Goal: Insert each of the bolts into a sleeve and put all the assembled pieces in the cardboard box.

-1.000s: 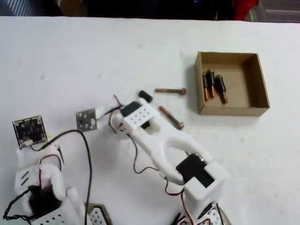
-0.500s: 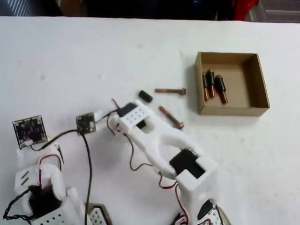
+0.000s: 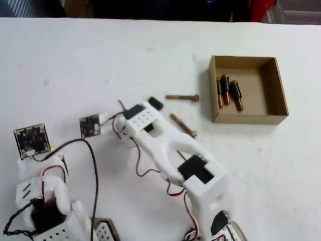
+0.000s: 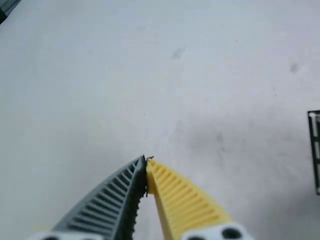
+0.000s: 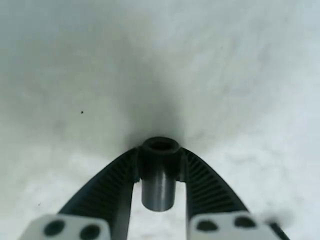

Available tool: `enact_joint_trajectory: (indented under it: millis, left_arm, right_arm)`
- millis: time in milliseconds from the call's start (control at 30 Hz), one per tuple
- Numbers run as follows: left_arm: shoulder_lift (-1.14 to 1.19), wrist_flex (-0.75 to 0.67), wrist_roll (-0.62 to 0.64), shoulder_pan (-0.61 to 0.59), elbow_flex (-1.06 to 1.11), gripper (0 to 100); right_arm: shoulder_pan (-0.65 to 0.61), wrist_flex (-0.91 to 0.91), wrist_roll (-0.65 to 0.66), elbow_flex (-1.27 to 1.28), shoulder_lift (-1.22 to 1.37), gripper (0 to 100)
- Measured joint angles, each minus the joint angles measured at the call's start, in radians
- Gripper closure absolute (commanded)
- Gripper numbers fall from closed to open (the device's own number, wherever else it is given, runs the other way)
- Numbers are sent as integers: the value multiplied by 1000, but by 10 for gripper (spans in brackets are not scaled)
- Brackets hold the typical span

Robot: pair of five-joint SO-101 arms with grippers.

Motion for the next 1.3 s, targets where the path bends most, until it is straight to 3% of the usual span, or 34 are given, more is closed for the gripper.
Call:
enact_joint_trajectory:
  millis: [300, 467, 800, 1067, 1300]
  left_arm:
    - [0, -52, 0, -2, 63, 976]
    - [0, -52, 0, -2, 63, 976]
    - [0, -52, 0, -2, 63, 976]
    - [0, -52, 0, -2, 63, 976]
    - [0, -52, 0, -2, 63, 976]
  right_arm:
    - [12, 57, -57, -14, -75, 981]
    - [21, 95, -146, -14, -204, 981]
    - [66, 236, -172, -14, -531, 981]
    - [164, 298, -390, -14, -789, 981]
    - [184, 434, -726, -14, -881, 982]
